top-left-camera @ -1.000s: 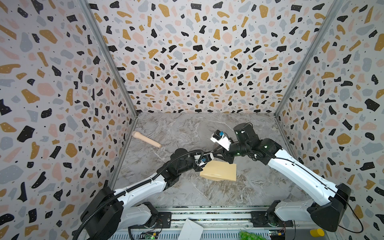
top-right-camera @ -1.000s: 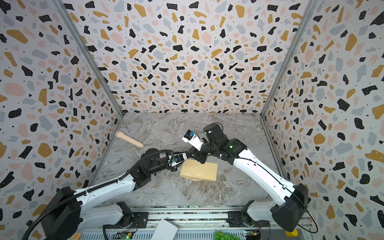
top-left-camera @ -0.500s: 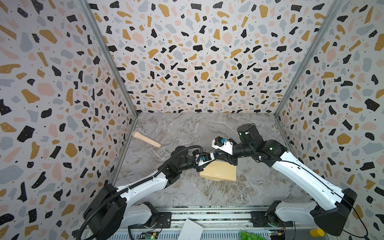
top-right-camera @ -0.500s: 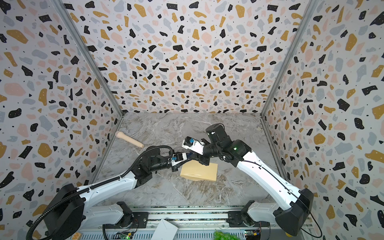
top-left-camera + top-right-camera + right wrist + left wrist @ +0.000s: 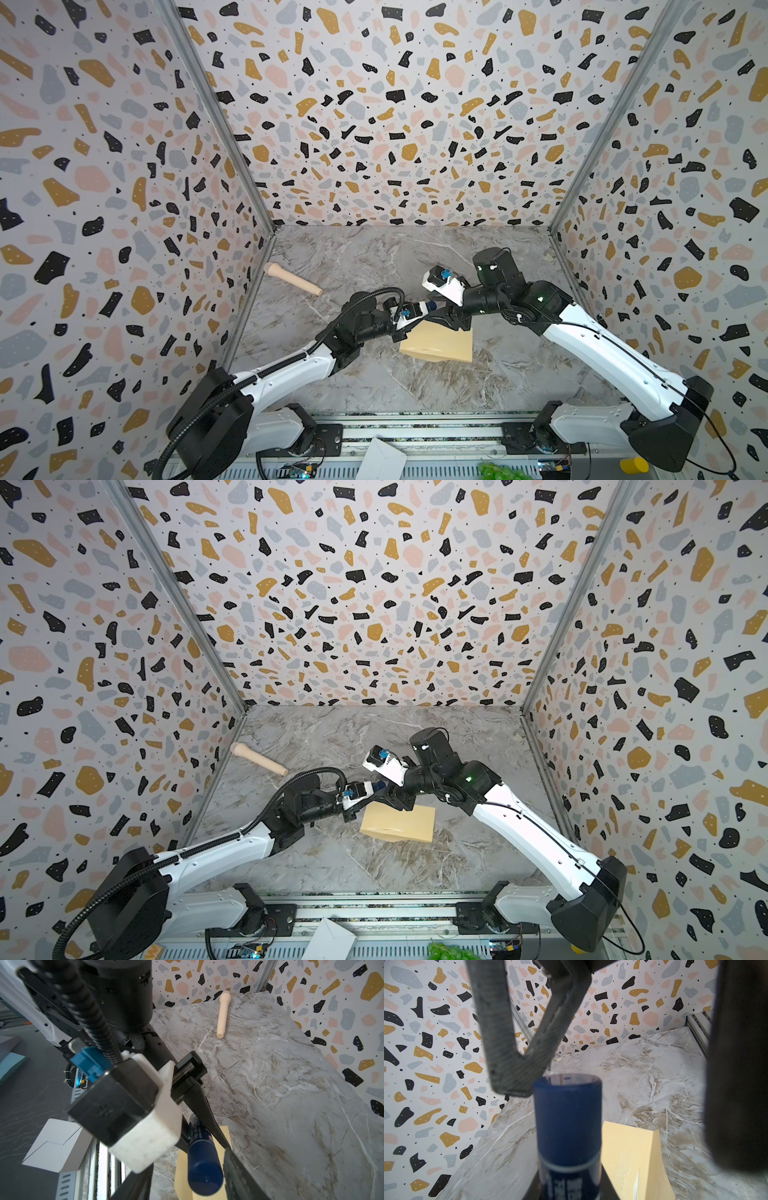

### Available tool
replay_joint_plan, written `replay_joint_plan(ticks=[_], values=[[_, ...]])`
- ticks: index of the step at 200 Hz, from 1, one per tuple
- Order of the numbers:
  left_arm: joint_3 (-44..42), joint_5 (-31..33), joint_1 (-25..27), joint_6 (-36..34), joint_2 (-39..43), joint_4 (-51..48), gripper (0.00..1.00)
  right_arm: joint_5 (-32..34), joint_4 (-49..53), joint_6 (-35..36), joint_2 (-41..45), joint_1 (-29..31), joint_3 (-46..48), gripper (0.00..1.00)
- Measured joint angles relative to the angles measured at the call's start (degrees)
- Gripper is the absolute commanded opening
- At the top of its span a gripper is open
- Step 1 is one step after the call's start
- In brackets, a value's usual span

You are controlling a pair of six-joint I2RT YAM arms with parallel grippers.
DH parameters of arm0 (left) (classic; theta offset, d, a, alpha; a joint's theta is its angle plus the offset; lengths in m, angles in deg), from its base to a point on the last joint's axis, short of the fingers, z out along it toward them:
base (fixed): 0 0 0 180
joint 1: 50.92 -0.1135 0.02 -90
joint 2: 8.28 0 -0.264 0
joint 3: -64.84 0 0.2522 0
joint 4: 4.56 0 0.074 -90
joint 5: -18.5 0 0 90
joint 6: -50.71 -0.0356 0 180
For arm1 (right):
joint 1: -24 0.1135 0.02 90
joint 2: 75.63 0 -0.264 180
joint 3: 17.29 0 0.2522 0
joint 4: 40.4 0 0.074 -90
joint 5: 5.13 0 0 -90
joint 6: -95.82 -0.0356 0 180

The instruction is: Place the letter into the envelope and seal it

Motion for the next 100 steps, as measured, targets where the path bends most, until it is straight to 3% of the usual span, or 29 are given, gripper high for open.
replay_joint_plan(ticks=[31,62,100], values=[[0.0,0.0,0.0,0.0,0.0,0.04,0.0,1.99,0.0,-0.83,-0.63,0.0,0.0,0.55],[0.0,-0.02,0.0,0.0,0.0,0.09,0.0,3.26,-0.04,-1.7,-1.22,-0.13,0.0,0.42],[0.0,-0.04,0.0,0.0,0.0,0.13,0.0,3.43,-0.04,-2.03,-1.77,-0.22,0.0,0.4]])
